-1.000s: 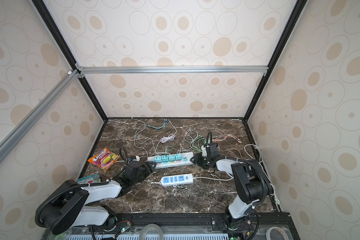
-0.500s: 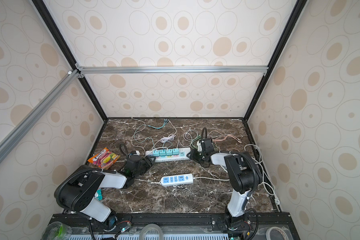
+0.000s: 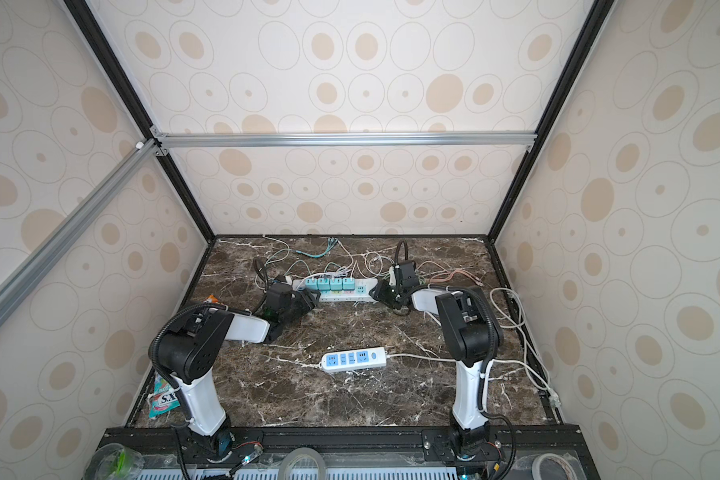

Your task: Insert the plug

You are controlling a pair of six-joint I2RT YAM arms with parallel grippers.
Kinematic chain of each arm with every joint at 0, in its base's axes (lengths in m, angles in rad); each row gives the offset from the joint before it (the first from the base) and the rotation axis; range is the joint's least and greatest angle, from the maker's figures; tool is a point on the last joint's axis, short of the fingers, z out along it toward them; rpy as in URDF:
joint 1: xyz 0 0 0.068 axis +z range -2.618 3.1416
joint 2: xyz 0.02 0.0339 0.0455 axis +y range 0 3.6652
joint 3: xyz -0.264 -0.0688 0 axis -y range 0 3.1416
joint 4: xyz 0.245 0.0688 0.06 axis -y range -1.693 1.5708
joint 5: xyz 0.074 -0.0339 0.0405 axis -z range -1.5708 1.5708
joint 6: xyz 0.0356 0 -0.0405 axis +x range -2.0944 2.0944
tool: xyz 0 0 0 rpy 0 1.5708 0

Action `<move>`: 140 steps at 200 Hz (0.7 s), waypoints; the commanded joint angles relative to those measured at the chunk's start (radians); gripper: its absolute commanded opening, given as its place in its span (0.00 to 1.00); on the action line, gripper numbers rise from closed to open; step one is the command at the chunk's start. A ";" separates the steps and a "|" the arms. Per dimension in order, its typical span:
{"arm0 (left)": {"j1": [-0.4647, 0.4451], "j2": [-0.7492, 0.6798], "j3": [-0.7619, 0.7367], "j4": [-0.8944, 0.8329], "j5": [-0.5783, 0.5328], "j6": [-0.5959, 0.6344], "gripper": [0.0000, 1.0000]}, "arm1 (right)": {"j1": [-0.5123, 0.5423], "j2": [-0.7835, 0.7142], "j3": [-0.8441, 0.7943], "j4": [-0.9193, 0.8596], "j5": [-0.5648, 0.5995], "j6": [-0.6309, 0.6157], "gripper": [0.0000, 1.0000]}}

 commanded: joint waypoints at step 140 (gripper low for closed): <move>0.014 -0.312 -0.193 -0.111 -0.068 0.104 0.86 | 0.035 -0.514 -0.219 -0.277 -0.093 -0.759 0.76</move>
